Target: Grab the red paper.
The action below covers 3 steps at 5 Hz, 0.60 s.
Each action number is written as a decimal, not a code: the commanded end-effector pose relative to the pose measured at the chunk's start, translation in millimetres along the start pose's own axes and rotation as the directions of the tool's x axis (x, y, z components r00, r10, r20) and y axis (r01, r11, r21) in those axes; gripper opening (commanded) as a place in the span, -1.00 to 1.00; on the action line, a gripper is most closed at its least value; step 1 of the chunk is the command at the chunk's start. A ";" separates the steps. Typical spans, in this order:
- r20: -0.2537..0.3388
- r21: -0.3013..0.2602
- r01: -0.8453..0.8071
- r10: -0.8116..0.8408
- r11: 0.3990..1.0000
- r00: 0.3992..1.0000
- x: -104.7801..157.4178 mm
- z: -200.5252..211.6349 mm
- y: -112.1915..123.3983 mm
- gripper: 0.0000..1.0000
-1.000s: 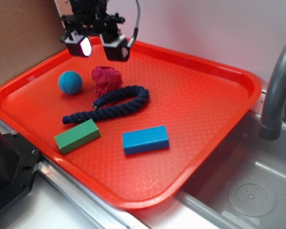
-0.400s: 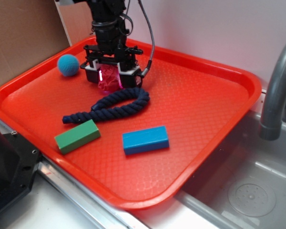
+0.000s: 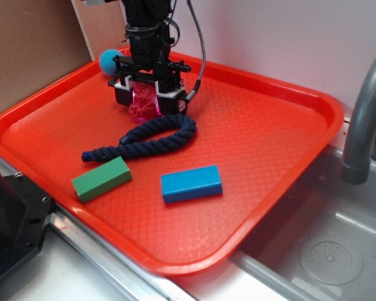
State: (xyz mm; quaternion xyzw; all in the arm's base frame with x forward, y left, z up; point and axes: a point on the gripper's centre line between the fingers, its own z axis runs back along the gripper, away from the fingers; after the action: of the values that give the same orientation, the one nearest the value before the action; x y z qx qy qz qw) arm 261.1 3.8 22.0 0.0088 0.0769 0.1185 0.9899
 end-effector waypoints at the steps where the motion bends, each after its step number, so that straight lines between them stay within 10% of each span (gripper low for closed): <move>1: 0.244 0.029 0.232 -0.232 0.972 0.942 -60.1 108.3 8.5 -1.00; 3: 0.267 0.065 0.273 -0.281 0.960 0.922 -90.1 202.8 19.9 -1.00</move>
State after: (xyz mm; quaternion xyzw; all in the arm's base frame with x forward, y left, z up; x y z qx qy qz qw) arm 209.1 0.9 222.6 0.0258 -0.0362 -0.0264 0.9987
